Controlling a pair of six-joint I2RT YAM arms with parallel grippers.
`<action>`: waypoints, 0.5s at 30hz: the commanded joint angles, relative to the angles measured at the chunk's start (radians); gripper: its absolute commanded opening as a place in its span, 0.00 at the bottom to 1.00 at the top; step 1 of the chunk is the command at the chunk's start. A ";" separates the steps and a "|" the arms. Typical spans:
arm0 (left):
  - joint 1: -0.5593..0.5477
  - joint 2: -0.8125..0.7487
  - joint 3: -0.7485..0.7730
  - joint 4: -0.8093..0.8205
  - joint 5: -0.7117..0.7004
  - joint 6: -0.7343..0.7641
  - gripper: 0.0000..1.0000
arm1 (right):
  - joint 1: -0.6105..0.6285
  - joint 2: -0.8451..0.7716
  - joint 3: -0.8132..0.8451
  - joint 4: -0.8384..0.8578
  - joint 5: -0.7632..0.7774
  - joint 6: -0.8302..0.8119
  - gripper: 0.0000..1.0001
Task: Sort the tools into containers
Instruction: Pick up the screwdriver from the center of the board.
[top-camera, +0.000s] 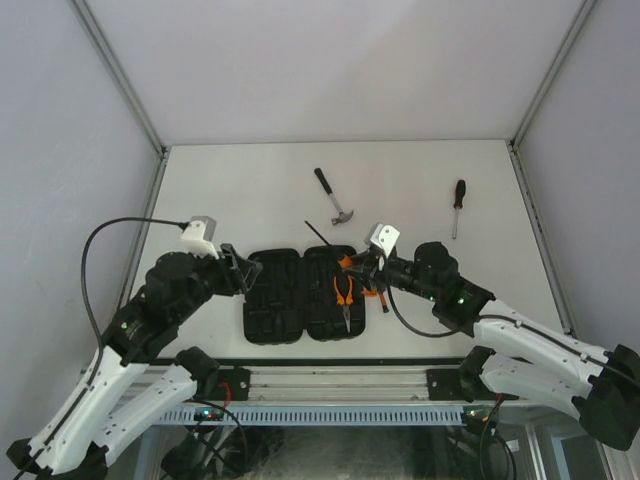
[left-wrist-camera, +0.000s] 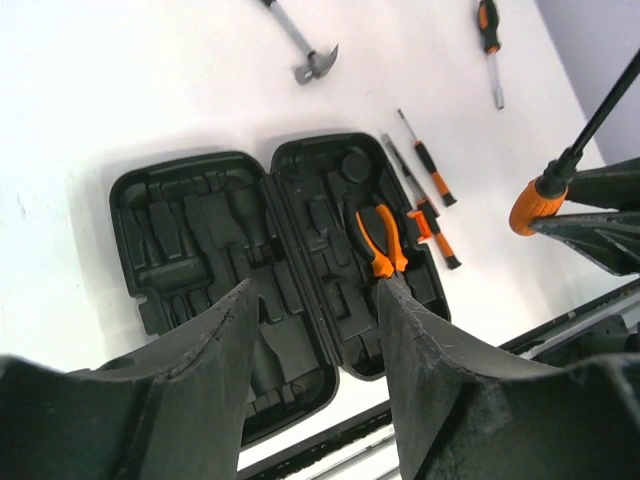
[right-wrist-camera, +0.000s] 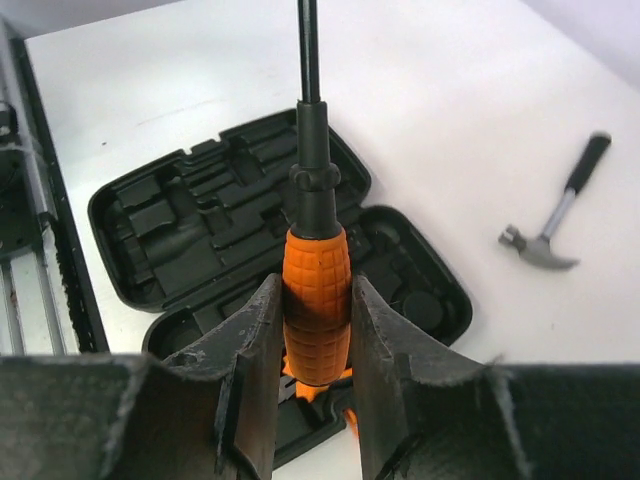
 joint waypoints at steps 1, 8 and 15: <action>0.005 -0.028 0.082 -0.017 0.010 0.045 0.56 | 0.003 -0.029 0.019 0.078 -0.109 -0.147 0.00; 0.005 -0.052 0.129 -0.043 0.012 0.053 0.56 | 0.059 -0.098 0.023 0.080 -0.010 -0.362 0.00; 0.005 -0.053 0.209 -0.053 0.034 0.087 0.58 | 0.069 -0.109 0.060 -0.034 -0.025 -0.650 0.00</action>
